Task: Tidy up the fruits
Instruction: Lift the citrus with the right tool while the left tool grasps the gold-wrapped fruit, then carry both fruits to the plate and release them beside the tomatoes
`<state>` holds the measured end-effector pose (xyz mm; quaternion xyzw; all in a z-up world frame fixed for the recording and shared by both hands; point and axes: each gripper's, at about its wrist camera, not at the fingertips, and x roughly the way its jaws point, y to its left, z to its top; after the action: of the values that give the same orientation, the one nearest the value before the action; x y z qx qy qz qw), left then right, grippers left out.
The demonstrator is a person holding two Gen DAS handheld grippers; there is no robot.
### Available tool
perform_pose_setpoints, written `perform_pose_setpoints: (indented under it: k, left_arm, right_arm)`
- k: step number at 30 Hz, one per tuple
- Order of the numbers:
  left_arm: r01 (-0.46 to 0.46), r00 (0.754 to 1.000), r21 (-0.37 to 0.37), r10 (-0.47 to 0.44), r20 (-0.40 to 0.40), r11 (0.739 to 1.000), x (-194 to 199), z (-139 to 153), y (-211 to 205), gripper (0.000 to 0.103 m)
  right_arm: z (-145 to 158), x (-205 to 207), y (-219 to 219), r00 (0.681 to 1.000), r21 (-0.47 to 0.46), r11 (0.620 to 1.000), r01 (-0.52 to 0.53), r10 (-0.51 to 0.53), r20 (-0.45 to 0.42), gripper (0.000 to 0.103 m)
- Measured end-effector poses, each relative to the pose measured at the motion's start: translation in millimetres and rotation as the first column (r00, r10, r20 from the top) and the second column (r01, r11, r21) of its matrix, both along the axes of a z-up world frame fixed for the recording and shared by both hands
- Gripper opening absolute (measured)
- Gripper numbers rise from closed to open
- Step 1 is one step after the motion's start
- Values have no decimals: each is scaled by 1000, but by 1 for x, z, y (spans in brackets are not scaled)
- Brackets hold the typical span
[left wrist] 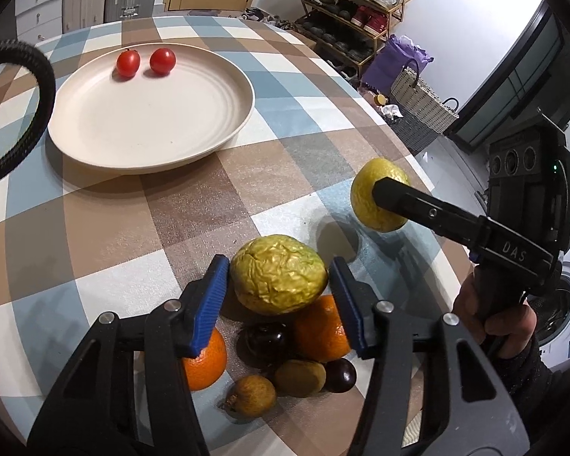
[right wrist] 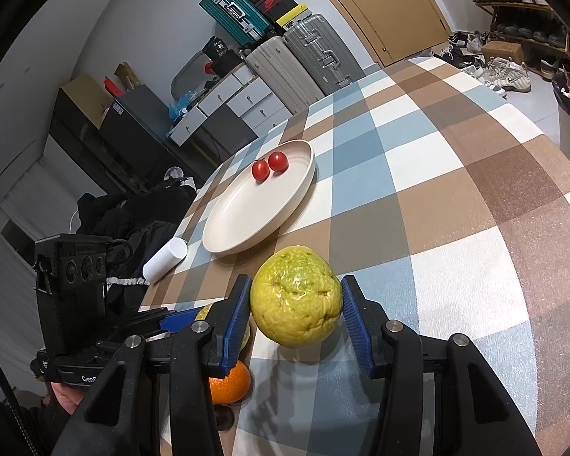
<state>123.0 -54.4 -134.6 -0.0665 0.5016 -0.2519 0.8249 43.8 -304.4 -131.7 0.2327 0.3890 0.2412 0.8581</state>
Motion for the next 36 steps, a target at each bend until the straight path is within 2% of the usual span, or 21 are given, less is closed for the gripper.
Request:
perform_pose_setpoints:
  k: [9, 19, 29, 36]
  left_arm:
    - [-17, 999, -36, 18, 29, 999, 4, 8, 12, 51]
    - [-76, 990, -108, 89, 113, 991, 17, 47, 48, 51]
    - [-189, 965, -117, 207, 159, 975, 69, 68, 103, 52]
    - [-260, 941, -110, 277, 193, 959, 116, 68, 134, 52]
  right_arm:
    - [3, 1, 3, 1000, -8, 1000, -13, 13, 15, 49]
    - [37, 11, 28, 983, -33, 995, -98, 102, 151, 49]
    - [60, 73, 50, 970, -107, 985, -132, 151, 189, 48]
    - [60, 133, 67, 970, -152, 979, -139, 166, 181, 49]
